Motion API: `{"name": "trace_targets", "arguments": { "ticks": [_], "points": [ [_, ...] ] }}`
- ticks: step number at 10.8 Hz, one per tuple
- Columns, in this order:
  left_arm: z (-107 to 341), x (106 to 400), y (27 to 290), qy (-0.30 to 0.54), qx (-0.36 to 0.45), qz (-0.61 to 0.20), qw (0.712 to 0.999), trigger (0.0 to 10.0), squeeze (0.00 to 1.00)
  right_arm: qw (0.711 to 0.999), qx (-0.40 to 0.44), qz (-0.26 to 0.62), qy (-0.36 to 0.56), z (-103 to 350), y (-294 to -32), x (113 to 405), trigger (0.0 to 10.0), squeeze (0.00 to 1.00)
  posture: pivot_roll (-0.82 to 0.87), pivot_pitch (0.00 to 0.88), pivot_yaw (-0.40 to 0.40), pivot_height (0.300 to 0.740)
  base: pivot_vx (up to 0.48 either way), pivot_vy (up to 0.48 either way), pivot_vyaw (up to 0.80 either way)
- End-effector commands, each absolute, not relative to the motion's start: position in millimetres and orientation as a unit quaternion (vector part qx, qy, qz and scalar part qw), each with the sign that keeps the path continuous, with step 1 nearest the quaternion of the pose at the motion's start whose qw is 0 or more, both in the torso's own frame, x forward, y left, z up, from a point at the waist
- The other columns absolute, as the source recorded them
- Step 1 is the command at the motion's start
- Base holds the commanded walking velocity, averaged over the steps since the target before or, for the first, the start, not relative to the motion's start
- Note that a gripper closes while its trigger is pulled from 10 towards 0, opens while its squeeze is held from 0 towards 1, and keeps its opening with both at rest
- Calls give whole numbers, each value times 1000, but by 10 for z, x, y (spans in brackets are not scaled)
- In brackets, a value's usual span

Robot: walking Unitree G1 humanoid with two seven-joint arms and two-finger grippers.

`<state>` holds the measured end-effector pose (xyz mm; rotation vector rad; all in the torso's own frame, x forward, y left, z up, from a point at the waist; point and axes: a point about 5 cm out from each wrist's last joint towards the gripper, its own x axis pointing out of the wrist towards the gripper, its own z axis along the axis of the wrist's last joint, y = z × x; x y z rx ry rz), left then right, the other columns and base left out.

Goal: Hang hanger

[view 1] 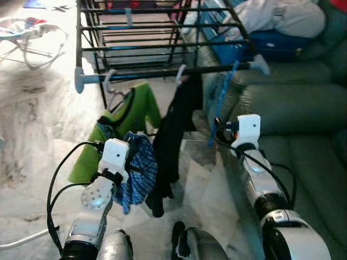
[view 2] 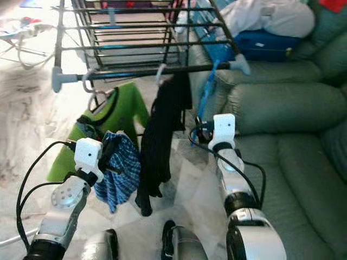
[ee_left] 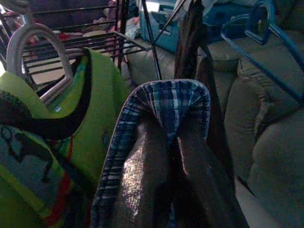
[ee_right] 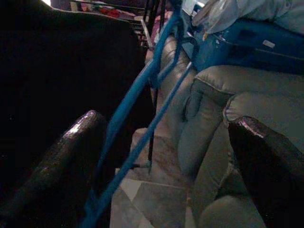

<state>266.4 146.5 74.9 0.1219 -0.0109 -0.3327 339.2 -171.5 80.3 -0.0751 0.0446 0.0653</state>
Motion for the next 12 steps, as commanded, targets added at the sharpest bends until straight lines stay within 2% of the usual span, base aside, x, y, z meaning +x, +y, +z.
{"name": "trace_targets", "arguments": {
  "ticks": [1, 3, 5, 9, 12],
  "points": [
    [785, 2675, 1497, -9, 61, -160, 985, 10000, 0, 999, -35, 27, 17, 829, -1760, 3410, 10000, 0, 59, 150, -87, 740, 0, 0, 0],
    [752, 2660, 1553, 0, 67, -157, 985, 10000, 0, 999, -44, -3, 0, 839, -1919, 3358, 10000, 0, 53, 143, -84, 740, 0, 0, 0],
    [766, 2654, 1572, -3, 67, -158, 985, 10000, 0, 998, -56, -26, -24, 825, -2029, 3211, 10000, 0, 49, 138, -84, 740, 0, 427, 0],
    [735, 2637, 1580, 5, 70, -162, 984, 10000, 0, 996, -68, -46, -38, 782, -2035, 3020, 10000, 0, 30, 141, -76, 740, 0, 450, 0],
    [725, 2591, 1561, 8, 73, -158, 985, 10000, 0, 993, -83, -73, -39, 835, -2069, 3000, 10000, 0, 38, 155, -77, 740, 0, 0, 0]
  ]
}}
